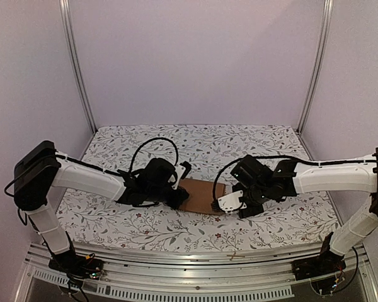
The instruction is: Fold the paper box
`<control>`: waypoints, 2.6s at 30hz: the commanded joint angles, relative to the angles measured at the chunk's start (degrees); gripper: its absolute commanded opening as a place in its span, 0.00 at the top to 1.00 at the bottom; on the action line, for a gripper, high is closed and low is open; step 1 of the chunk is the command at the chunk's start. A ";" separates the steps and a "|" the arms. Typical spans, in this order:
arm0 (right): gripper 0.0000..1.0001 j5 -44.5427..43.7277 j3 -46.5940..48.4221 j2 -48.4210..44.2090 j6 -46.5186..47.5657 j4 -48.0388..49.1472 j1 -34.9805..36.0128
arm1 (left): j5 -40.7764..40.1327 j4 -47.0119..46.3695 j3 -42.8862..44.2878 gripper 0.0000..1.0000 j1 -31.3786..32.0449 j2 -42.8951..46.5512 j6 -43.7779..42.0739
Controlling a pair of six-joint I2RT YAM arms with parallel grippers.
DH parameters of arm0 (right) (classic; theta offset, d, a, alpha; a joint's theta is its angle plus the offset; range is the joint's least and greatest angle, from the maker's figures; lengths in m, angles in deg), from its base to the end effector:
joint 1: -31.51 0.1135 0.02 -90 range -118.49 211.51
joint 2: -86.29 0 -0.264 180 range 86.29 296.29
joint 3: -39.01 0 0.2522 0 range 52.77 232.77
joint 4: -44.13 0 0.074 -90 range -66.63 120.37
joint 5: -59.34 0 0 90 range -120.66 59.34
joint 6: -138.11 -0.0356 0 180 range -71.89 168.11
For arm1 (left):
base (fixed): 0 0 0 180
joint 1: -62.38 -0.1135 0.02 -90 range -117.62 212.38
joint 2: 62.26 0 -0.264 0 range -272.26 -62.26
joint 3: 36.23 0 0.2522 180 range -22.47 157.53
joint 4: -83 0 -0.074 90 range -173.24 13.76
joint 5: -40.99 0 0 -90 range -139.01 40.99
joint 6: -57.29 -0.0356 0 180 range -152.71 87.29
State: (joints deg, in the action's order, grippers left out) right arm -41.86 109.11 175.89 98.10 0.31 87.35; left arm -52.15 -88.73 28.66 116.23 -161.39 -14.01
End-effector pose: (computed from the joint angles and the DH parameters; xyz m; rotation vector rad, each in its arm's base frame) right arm 0.1769 0.2483 0.1960 -2.0834 1.6523 -0.2281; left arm 0.2087 -0.2824 0.1582 0.6920 2.2798 -0.5674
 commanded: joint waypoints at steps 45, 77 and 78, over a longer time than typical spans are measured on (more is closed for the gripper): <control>0.33 29.11 24.13 8.25 -23.57 -13.07 -19.45 | -13.70 8.11 -1.63 0.46 -3.79 12.20 -5.22; 0.43 12.24 14.11 5.13 -13.81 -6.36 -10.64 | -3.68 11.90 11.05 0.42 -9.60 -0.36 -7.36; 0.43 12.98 14.86 5.70 -14.32 -6.32 -10.60 | -3.13 11.98 12.48 0.42 -9.82 -1.60 -7.01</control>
State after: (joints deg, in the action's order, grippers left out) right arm -26.02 122.94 180.61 83.61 -8.89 76.99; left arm -56.91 -79.97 35.33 108.40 -158.18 -24.27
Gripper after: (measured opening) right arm 0.580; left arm 0.575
